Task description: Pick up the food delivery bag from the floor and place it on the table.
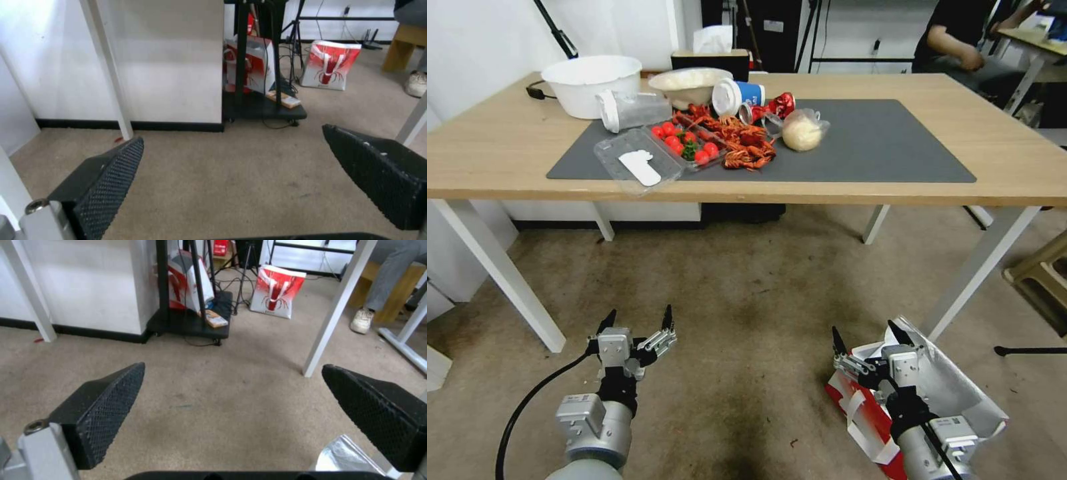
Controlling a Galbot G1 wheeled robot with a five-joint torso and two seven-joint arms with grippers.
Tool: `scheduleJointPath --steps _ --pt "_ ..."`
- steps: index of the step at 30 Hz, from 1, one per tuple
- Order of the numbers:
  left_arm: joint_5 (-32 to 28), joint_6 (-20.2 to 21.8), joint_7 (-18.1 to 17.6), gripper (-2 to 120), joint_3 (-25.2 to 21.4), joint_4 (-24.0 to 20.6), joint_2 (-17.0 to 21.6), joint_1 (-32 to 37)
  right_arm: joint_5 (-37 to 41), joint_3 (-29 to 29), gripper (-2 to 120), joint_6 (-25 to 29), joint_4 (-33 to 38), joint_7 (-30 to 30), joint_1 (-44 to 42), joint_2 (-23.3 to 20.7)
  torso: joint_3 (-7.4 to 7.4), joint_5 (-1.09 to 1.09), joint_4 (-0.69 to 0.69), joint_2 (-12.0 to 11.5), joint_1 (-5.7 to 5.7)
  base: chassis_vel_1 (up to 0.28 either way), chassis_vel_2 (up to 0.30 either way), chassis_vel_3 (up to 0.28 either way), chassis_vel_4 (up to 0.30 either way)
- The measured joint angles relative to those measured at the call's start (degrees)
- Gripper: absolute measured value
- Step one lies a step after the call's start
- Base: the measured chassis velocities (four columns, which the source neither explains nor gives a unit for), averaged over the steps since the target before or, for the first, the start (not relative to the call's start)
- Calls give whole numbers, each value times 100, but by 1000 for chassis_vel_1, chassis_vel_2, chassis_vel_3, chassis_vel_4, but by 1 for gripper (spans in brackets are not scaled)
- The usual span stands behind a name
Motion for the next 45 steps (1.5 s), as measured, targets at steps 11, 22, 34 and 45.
scheduleJointPath --steps 11,22,34,45 --pt "-53 14 -5 100 1 77 21 -45 -18 42 100 15 -102 -19 31 25 -165 0 0 -230 -64 0 0 0 0" --pt "-41 9 -6 100 1 99 -18 -33 -18 48 100 5 -135 -32 50 -9 -362 0 0 -494 -131 0 0 0 0" --pt "-36 1 -8 100 12 90 -20 -2 -13 74 100 2 -109 -54 26 -23 -549 0 0 -738 -189 0 0 0 0" --pt "-92 -45 -88 100 12 83 -3 -11 -42 69 100 -2 -96 -66 2 -24 -744 0 0 -981 -235 0 0 0 0"
